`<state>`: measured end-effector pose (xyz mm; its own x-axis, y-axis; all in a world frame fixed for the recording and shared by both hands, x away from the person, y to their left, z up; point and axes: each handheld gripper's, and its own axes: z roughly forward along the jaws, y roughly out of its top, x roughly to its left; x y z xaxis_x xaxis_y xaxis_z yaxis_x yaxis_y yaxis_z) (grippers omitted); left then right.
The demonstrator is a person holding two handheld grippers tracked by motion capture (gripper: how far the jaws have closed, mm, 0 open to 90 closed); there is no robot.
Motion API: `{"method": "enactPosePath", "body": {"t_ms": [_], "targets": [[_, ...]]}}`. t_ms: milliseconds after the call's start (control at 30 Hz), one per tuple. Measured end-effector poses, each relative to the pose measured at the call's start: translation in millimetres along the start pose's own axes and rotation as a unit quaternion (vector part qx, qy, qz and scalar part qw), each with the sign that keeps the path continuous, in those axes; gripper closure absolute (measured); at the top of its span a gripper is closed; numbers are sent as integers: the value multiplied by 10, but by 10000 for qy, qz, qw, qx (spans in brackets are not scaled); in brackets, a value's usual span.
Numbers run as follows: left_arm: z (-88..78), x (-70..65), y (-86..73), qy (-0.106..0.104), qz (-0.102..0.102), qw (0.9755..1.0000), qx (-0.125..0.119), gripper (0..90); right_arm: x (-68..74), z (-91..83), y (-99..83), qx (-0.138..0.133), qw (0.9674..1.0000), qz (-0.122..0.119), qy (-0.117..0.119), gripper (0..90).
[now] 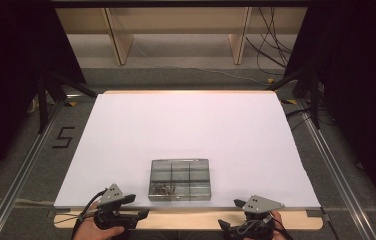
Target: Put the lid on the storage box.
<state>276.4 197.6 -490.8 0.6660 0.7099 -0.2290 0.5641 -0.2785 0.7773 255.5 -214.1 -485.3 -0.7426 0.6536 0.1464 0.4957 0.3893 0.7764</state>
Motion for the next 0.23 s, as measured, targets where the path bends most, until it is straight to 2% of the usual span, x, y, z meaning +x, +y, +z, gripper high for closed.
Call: {"method": "enactPosePath", "body": {"t_ms": [33,67,100,200,233], "targets": [[6,8,-2,-64,-4,10000,-29,253,-1,0,0,3,10000,-1,0,165],[-1,22,0,-9,52,10000,53,253,-2,1,-1,5,10000,-4,-2,165],[6,6,-4,-49,-76,10000,-16,253,4,7,-4,-5,10000,45,-1,165],[-1,19,0,-22,-21,10000,12,253,-1,5,-3,3,10000,6,-56,165],[4,15,-3,18,-26,10000,-24,253,18,0,-4,29,9999,132,-57,165]]}}
